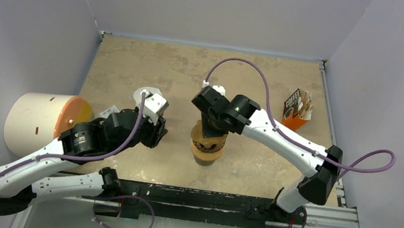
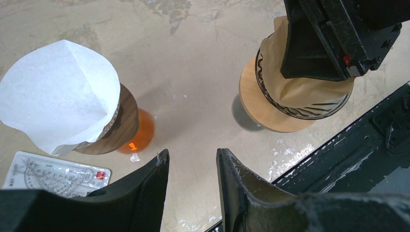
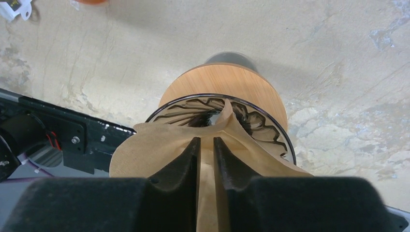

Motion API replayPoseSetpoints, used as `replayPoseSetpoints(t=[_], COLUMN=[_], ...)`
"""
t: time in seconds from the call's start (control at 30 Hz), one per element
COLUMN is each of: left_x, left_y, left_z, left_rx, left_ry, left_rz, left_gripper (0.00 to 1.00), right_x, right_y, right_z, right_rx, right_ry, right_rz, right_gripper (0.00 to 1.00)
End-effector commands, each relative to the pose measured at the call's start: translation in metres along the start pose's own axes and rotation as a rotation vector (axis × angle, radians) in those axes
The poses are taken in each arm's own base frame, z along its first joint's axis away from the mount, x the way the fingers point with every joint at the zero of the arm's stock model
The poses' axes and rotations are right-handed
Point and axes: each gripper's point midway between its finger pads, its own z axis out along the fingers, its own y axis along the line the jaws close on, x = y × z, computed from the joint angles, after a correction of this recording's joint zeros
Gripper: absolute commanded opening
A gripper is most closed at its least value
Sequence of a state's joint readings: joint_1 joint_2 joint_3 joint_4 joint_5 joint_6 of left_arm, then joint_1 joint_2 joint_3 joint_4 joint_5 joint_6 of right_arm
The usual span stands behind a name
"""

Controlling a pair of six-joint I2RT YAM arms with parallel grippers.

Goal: Place the coffee filter in the dripper
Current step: Place the coffee filter in the coffee dripper.

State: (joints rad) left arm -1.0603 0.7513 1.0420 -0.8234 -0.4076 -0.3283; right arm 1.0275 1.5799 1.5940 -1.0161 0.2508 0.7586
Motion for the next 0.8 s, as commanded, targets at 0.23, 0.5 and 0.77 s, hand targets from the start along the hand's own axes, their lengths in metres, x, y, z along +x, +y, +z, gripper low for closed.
replayPoseSetpoints(t=[0.23,0.5,0.77], left_x=[-0.008,-0.007,-0.007], left_y=[-0.002,-0.001,-0.001], left_z=[0.001,0.000,0.001], left_rx=[0.011,0.010,0.009], left_ry=[-0.033,-0.034,-0.032], left_rz=[-0.001,-0.002,0.001], left_gripper=[0.39,0.39,0.39], right_x=[-0.002,0.006,0.010], right_y=[-0.002,-0.001,-0.002], right_z=[0.009,0.022,0.011], right_rx=[0.049,0.050,0.017], right_ry=[-0.001,0.028,0.030], right_rz=[-0.002,-0.010,-0.010], right_gripper=[0.00,0.00,0.00])
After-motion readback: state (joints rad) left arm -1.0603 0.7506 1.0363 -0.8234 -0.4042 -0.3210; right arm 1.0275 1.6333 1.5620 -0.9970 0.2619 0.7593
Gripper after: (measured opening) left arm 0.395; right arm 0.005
